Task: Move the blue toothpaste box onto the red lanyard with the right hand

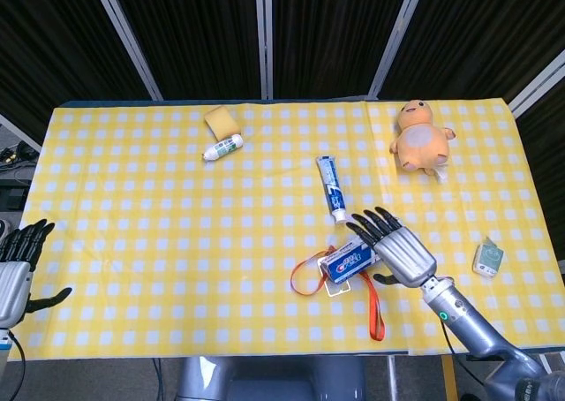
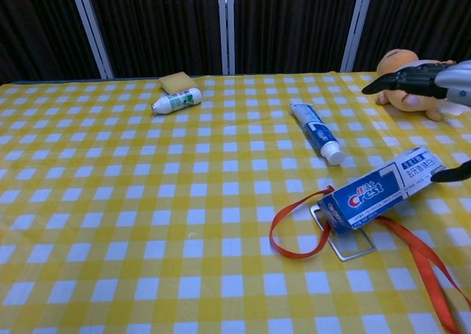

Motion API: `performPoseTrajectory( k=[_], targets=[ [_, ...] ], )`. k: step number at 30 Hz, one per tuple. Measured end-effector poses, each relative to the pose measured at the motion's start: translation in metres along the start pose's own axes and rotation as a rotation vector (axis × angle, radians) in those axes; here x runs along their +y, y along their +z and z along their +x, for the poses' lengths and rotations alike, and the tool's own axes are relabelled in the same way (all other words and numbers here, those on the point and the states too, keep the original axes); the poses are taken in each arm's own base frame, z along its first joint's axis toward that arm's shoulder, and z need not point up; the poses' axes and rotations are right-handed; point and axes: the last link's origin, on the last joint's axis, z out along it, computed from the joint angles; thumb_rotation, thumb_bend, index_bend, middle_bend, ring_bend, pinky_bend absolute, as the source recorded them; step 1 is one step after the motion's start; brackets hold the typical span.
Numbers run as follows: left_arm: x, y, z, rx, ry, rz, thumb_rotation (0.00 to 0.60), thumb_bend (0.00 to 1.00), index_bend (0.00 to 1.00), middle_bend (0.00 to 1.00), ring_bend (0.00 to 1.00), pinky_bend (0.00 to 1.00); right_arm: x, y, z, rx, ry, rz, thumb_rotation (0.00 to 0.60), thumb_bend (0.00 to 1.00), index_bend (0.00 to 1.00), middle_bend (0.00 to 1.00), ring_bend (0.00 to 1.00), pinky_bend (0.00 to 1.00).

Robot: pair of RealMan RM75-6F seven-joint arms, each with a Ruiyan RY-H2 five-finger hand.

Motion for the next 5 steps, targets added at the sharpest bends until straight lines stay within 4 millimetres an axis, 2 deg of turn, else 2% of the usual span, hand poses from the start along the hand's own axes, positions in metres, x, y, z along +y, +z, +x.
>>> performPoseTrajectory(
  k=[5],
  targets=[
    [0.002, -0.003, 0.003, 0.014, -0.009, -0.011, 0.6, 0.0, 0.0, 0.0, 0.0, 0.0, 0.014, -0.037, 0.018, 0.138, -0.036, -0.073, 0.6, 0.0, 0.05, 0.05, 0.0, 0.0]
  ],
)
